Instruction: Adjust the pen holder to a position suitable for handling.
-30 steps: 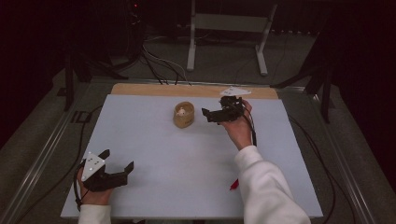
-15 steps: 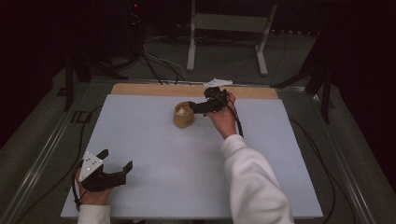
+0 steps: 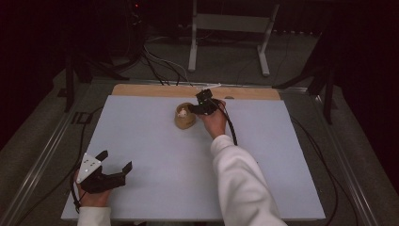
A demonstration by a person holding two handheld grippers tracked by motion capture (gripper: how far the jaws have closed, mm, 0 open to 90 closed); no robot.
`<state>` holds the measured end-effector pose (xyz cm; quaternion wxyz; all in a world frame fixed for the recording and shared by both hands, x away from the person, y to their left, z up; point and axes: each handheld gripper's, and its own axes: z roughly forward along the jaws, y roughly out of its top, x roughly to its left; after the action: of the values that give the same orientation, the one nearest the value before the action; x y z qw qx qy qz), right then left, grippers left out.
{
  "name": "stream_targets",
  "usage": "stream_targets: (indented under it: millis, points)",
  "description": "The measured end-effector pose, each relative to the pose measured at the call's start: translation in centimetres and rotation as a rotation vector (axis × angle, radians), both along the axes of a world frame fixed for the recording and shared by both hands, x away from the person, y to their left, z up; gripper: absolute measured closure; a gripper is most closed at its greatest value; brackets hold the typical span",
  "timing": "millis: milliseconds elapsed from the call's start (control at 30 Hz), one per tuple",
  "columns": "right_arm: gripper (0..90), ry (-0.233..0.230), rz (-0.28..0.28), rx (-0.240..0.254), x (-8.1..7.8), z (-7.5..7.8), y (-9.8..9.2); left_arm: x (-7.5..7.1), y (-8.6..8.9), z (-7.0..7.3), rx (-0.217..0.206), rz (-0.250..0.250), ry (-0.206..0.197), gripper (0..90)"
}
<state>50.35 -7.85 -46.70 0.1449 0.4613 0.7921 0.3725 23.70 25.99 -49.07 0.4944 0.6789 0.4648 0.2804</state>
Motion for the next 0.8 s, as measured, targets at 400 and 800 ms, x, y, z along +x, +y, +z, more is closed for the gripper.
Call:
stream_targets:
  millis: [400, 800]
  points:
    - [81.7, 0.054, -0.018, 0.051, -0.8, -1.7, -1.1, 0.0, 0.0, 0.0, 0.005, 0.009, -0.001, 0.7]
    - [85.9, 0.052, -0.006, 0.062, -2.9, 0.7, -3.5, 0.1, 0.0, 0.0, 0.016, 0.014, 0.002, 0.8]
